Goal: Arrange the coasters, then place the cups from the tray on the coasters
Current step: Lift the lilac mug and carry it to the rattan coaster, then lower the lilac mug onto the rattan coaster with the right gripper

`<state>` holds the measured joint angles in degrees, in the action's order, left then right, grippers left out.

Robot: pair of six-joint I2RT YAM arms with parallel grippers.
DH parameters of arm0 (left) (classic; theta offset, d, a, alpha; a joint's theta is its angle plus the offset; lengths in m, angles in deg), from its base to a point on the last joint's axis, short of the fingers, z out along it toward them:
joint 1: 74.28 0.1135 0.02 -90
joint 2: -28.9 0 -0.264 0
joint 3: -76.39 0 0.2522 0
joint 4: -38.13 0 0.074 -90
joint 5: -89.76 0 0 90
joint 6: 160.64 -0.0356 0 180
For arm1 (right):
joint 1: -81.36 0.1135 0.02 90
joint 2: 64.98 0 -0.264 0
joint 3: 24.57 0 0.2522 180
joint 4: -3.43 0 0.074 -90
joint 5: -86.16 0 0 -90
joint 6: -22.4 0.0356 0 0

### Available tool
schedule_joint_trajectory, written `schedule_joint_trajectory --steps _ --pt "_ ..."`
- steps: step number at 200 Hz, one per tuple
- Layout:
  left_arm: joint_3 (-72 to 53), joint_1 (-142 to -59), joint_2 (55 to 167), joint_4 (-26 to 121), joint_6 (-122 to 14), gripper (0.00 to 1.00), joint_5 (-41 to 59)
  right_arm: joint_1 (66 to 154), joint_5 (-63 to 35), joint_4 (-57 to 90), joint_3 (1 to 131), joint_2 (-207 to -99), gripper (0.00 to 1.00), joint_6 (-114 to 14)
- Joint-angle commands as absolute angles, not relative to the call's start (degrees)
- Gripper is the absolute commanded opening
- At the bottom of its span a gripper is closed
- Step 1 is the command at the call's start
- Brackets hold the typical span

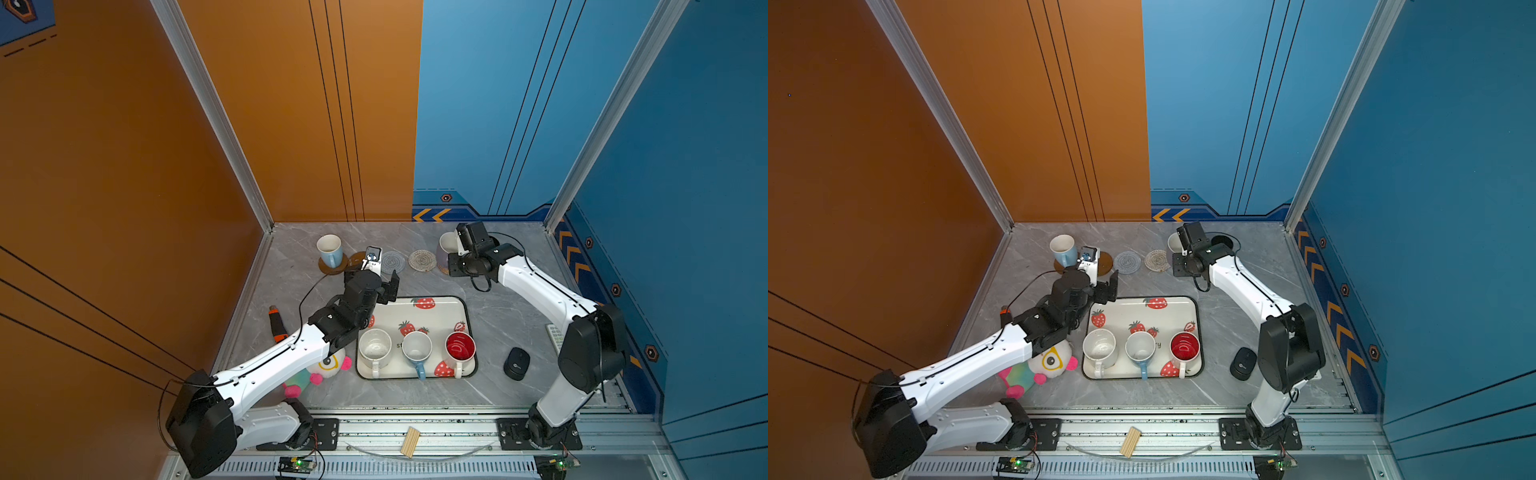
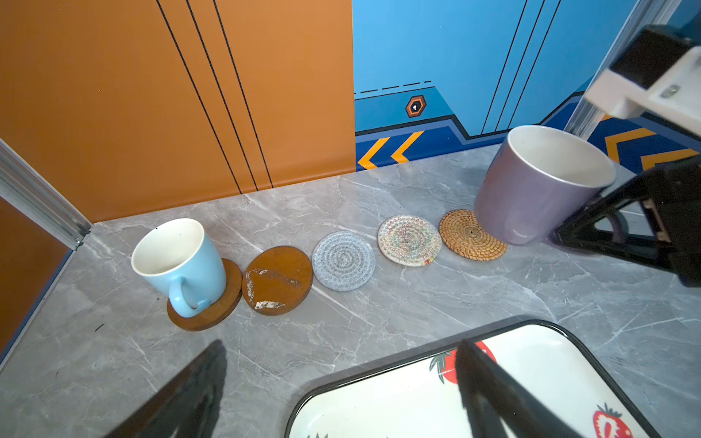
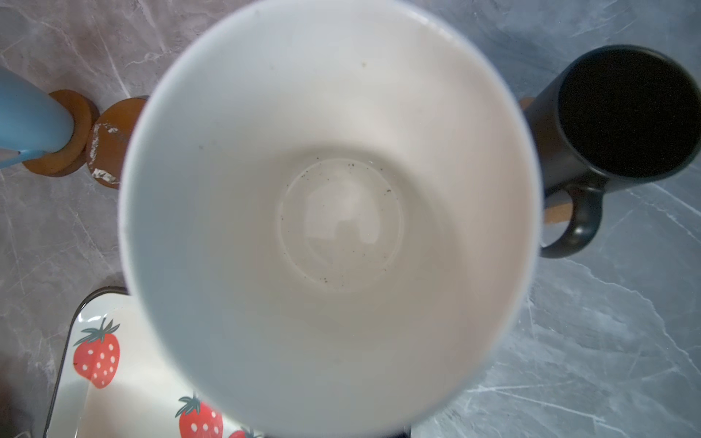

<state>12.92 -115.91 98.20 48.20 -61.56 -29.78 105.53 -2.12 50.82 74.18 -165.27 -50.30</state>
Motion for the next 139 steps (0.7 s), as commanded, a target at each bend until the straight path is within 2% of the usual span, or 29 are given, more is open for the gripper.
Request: schedule_joint_trajectory --steps 1,80,139 --pt "13.5 -115.1 97.0 46.9 -60.6 0.95 -29.0 104.2 -0.2 50.8 79.4 -168.3 0.00 -52.5" --pt "13.4 -114.5 97.9 46.7 -60.0 0.95 -28.3 102.2 2.3 53.3 89.1 -178.5 0.00 -55.5" --pt "13.3 -114.0 98.3 46.7 -60.0 0.95 -28.0 100.4 2.4 53.4 89.8 -181.6 0.00 -55.1"
